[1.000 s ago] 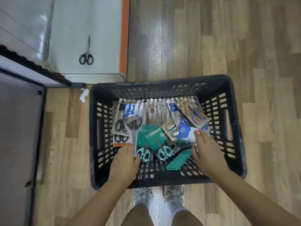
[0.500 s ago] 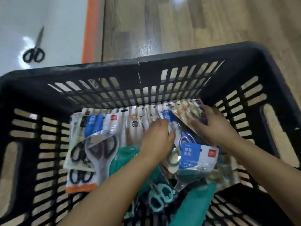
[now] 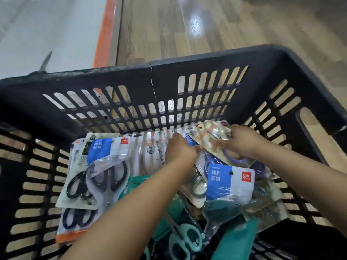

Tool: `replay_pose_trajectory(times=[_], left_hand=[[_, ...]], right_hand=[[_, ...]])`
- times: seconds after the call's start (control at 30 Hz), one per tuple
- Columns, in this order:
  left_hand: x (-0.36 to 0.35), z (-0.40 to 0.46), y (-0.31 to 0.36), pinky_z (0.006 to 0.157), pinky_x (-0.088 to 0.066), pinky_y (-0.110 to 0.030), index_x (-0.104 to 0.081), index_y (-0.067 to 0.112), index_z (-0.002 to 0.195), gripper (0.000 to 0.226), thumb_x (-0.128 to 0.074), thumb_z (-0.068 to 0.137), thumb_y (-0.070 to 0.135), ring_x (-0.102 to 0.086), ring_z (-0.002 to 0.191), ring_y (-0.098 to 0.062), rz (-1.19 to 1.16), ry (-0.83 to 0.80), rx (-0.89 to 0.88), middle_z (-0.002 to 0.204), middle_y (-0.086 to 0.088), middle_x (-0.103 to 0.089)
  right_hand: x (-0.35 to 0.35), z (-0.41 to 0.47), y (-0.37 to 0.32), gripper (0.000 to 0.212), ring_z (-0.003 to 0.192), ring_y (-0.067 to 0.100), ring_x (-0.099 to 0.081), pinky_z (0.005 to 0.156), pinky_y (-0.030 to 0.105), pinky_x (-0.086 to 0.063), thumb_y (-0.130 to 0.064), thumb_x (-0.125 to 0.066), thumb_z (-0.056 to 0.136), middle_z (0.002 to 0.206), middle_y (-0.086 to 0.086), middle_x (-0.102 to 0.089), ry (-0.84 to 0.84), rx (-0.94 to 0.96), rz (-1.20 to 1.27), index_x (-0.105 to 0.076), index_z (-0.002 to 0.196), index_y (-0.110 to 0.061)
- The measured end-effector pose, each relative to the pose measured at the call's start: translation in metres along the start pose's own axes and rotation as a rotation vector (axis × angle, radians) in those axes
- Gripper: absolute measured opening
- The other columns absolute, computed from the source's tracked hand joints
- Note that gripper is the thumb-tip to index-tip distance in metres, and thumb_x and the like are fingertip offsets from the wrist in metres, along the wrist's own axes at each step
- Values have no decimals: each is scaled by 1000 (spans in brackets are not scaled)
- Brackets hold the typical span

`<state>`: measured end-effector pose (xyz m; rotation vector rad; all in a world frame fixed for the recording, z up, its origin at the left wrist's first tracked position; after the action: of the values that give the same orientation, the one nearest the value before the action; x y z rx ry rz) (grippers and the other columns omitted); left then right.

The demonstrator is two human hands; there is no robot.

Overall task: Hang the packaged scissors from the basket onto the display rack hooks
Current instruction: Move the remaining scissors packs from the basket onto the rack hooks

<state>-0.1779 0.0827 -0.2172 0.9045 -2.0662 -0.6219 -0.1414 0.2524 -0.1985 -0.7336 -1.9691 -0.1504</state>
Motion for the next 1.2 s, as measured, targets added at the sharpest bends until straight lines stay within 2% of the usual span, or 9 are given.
replay_pose_trajectory(times=[0.1,0.17,0.27,0.47,0.57,0.63,0.73,0.93,1.2], left_hand=[[6,-1,5,63,-44,-29,-41,15,77,28,-68,86,15,-51,71,-17,-66,-44,-9,77,2,-48],[10,-3,6,69,-46,-30,-40,18,72,31,-68,85,12,-52,70,-17,-101,-77,7,76,-1,-51],[18,-11,6,69,-49,-34,-51,12,88,18,-67,83,4,-58,78,-24,-214,-84,16,89,-10,-60],[48,-18,6,71,-48,-32,-46,15,100,20,-53,90,-1,-55,85,-24,-300,-74,7,93,-9,-55],[62,-21,0,84,-53,-45,-45,10,124,35,-53,91,1,-61,97,-32,-336,-93,8,110,-16,-60],[74,-25,-8,76,-55,-43,-46,12,122,31,-52,93,3,-63,90,-29,-422,-87,28,103,-13,-62],[92,-32,-21,62,-50,-31,-54,8,117,21,-48,98,12,-62,76,-20,-496,-105,32,94,-7,-65],[117,-40,-50,88,-51,-46,-58,6,117,25,-43,100,18,-65,93,-32,-587,-77,35,109,-17,-68],[140,-32,-63,83,-54,-42,-65,12,103,15,-53,95,18,-69,84,-26,-599,78,-18,96,-9,-72]], right_hand=[[4,-5,-2,42,70,16,-49,53,27,-32,-57,-60,81,80,4,-57,-21,-22,44,-51,75,-17],[9,-10,0,43,64,14,-48,50,26,-32,-52,-66,80,71,2,-53,-7,-75,143,-56,83,-11],[13,-19,3,45,74,17,-54,55,27,-39,-45,-72,77,81,4,-55,-13,-147,381,-53,92,-7],[19,-40,-21,22,94,29,-64,85,40,-50,-24,-67,86,95,11,-66,-80,-85,699,-50,74,-18],[18,-42,-30,22,98,31,-63,89,42,-51,-22,-66,87,105,14,-65,-43,-81,734,-55,101,-9],[16,-46,-35,37,95,30,-64,88,45,-52,-23,-67,86,103,13,-65,-46,-93,792,-50,115,-7],[16,-57,-42,22,81,26,-67,72,40,-56,-20,-62,90,91,10,-68,-86,-83,938,-53,108,-11],[19,-78,-53,16,88,26,-68,85,49,-54,-30,-60,91,98,7,-67,14,-12,980,-51,98,-20],[22,-85,-61,15,86,25,-68,84,47,-54,-29,-58,92,97,7,-68,-25,27,1026,-51,101,-19]])
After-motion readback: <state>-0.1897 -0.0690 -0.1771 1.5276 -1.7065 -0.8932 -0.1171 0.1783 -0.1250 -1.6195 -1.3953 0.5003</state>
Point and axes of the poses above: each hand's wrist, its own z-axis towards the middle knuckle, its own x-axis out of the back of the hand, y = z × x, the point moved 7 cm from there along z, towards the middle knuckle
